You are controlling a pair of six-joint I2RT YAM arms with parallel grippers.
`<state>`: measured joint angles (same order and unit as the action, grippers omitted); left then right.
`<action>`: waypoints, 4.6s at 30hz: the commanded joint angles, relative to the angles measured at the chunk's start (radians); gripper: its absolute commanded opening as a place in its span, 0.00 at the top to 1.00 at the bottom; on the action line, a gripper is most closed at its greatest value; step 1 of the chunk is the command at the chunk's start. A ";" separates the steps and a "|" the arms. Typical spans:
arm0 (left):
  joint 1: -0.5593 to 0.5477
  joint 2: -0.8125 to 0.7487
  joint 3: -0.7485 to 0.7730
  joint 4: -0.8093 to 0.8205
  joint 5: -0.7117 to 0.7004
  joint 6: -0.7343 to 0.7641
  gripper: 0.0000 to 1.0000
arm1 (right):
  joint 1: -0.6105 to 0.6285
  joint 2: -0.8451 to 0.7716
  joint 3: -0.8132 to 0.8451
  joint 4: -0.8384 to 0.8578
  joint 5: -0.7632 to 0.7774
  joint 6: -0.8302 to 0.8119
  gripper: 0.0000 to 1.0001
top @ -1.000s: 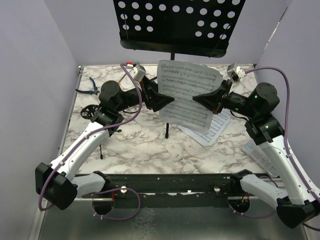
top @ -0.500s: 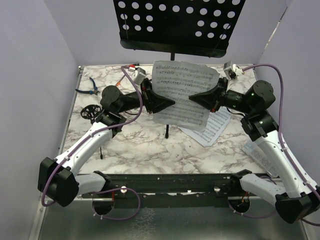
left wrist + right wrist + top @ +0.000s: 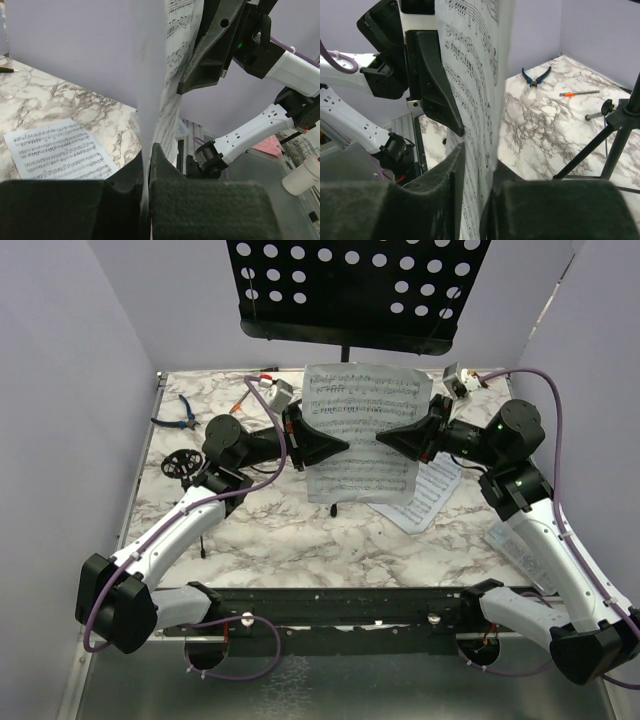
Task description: Set up the instrument practice props
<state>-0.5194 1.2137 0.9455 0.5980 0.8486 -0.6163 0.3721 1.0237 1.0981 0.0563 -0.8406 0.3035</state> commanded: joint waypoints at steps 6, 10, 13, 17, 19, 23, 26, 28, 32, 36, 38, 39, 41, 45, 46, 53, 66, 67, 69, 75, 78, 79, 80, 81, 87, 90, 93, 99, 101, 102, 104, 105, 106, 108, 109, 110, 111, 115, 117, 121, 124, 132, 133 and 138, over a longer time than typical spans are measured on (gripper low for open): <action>-0.004 -0.058 -0.034 0.025 -0.087 0.043 1.00 | 0.004 -0.004 0.025 -0.163 0.252 -0.070 0.48; -0.004 -0.069 -0.016 0.013 -0.111 0.059 1.00 | 0.004 -0.010 0.050 -0.214 0.361 -0.079 0.31; -0.004 -0.079 0.002 -0.006 -0.123 0.080 1.00 | 0.004 -0.022 0.062 -0.242 0.431 -0.092 0.24; -0.004 -0.096 0.037 -0.065 -0.171 0.129 1.00 | 0.004 -0.040 0.077 -0.272 0.518 -0.105 0.17; -0.004 -0.106 0.050 -0.086 -0.208 0.155 1.00 | 0.004 -0.044 0.088 -0.283 0.554 -0.111 0.15; -0.004 -0.098 0.081 -0.086 -0.309 0.168 1.00 | 0.004 -0.030 0.128 -0.281 0.600 -0.115 0.12; -0.004 -0.074 0.135 -0.086 -0.323 0.185 1.00 | 0.004 -0.002 0.177 -0.289 0.630 -0.113 0.13; -0.004 -0.063 0.175 -0.087 -0.332 0.196 1.00 | 0.004 0.013 0.210 -0.290 0.650 -0.106 0.15; -0.003 -0.050 0.240 -0.094 -0.347 0.229 1.00 | 0.005 0.032 0.259 -0.275 0.693 -0.096 0.19; -0.002 -0.024 0.323 -0.128 -0.358 0.257 1.00 | 0.004 0.068 0.326 -0.284 0.754 -0.095 0.23; -0.002 -0.007 0.361 -0.137 -0.365 0.267 1.00 | 0.004 0.090 0.365 -0.291 0.786 -0.100 0.25; -0.002 0.001 0.379 -0.139 -0.373 0.274 1.00 | 0.004 0.100 0.386 -0.296 0.803 -0.102 0.26; -0.003 0.022 0.418 -0.145 -0.386 0.295 1.00 | 0.004 0.121 0.423 -0.301 0.835 -0.108 0.27; -0.002 0.063 0.502 -0.190 -0.428 0.335 1.00 | 0.004 0.158 0.487 -0.302 0.940 -0.118 0.32; -0.003 0.074 0.517 -0.191 -0.429 0.338 1.00 | 0.004 0.171 0.502 -0.301 0.956 -0.121 0.32; -0.002 0.165 0.644 -0.205 -0.427 0.355 1.00 | 0.004 0.261 0.570 -0.269 1.012 -0.150 0.42; -0.002 0.296 0.856 -0.356 -0.547 0.374 1.00 | 0.003 0.337 0.616 -0.220 0.941 -0.130 0.76; -0.002 0.306 0.871 -0.363 -0.549 0.368 1.00 | 0.004 0.336 0.615 -0.218 0.940 -0.130 0.79; -0.003 0.325 0.900 -0.373 -0.540 0.358 1.00 | 0.004 0.336 0.613 -0.217 0.937 -0.130 0.85; -0.003 0.374 0.971 -0.395 -0.540 0.338 1.00 | 0.004 0.329 0.603 -0.216 0.916 -0.137 1.00; -0.002 0.398 1.001 -0.399 -0.536 0.332 1.00 | 0.004 0.326 0.598 -0.217 0.903 -0.145 1.00; -0.002 0.405 1.011 -0.399 -0.532 0.330 1.00 | 0.004 0.322 0.592 -0.213 0.902 -0.146 1.00; -0.002 0.412 1.019 -0.399 -0.530 0.329 1.00 | 0.004 0.318 0.584 -0.206 0.900 -0.147 1.00; -0.002 0.419 1.028 -0.400 -0.530 0.328 1.00 | 0.004 0.313 0.574 -0.199 0.897 -0.148 1.00; -0.002 0.466 1.082 -0.419 -0.523 0.335 1.00 | 0.004 0.278 0.517 -0.150 0.882 -0.159 1.00; -0.002 0.486 1.101 -0.423 -0.506 0.347 1.00 | 0.004 0.246 0.464 -0.092 0.865 -0.169 1.00; -0.002 0.498 1.110 -0.424 -0.494 0.357 1.00 | 0.004 0.213 0.411 -0.025 0.847 -0.179 1.00; -0.004 0.523 1.135 -0.420 -0.454 0.364 1.00 | 0.004 0.171 0.347 0.051 0.780 -0.198 1.00; -0.004 0.529 1.144 -0.417 -0.435 0.364 1.00 | 0.004 0.178 0.352 0.045 0.770 -0.204 1.00; -0.004 0.532 1.148 -0.415 -0.424 0.364 1.00 | 0.004 0.181 0.355 0.041 0.763 -0.208 1.00; -0.006 0.536 1.156 -0.406 -0.405 0.367 1.00 | 0.004 0.186 0.356 0.042 0.742 -0.218 1.00; -0.007 0.538 1.160 -0.401 -0.394 0.371 1.00 | 0.004 0.190 0.357 0.040 0.732 -0.221 1.00; -0.011 0.540 1.163 -0.398 -0.383 0.378 1.00 | 0.004 0.193 0.360 0.039 0.724 -0.222 1.00; -0.016 0.545 1.172 -0.391 -0.349 0.398 1.00 | 0.004 0.199 0.366 0.035 0.706 -0.228 1.00; -0.021 0.547 1.173 -0.388 -0.333 0.410 1.00 | 0.004 0.204 0.372 0.030 0.699 -0.229 1.00; -0.023 0.549 1.173 -0.384 -0.314 0.421 1.00 | 0.004 0.207 0.377 0.026 0.692 -0.231 1.00; -0.026 0.553 1.174 -0.380 -0.294 0.430 1.00 | 0.004 0.209 0.381 0.024 0.686 -0.232 1.00; -0.031 0.573 1.187 -0.371 -0.225 0.438 1.00 | 0.004 0.213 0.385 0.024 0.652 -0.237 1.00; -0.033 0.585 1.200 -0.369 -0.201 0.439 1.00 | 0.004 0.218 0.390 0.019 0.638 -0.235 1.00; -0.037 0.610 1.231 -0.369 -0.184 0.437 1.00 | 0.004 0.226 0.402 0.012 0.616 -0.232 1.00; -0.037 0.622 1.248 -0.370 -0.177 0.433 1.00 | 0.004 0.231 0.408 0.013 0.605 -0.227 1.00; -0.037 0.618 1.248 -0.401 -0.220 0.457 0.73 | 0.004 0.255 0.436 -0.010 0.628 -0.203 1.00; -0.037 0.616 1.246 -0.405 -0.226 0.462 0.67 | 0.004 0.257 0.441 -0.015 0.637 -0.198 1.00; -0.037 0.583 1.198 -0.413 -0.311 0.487 0.53 | 0.004 0.267 0.453 -0.028 0.654 -0.183 1.00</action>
<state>-0.5522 1.8320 2.1658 0.1959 0.6155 -0.1631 0.3733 1.2816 1.5105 0.0502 -0.1921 0.1009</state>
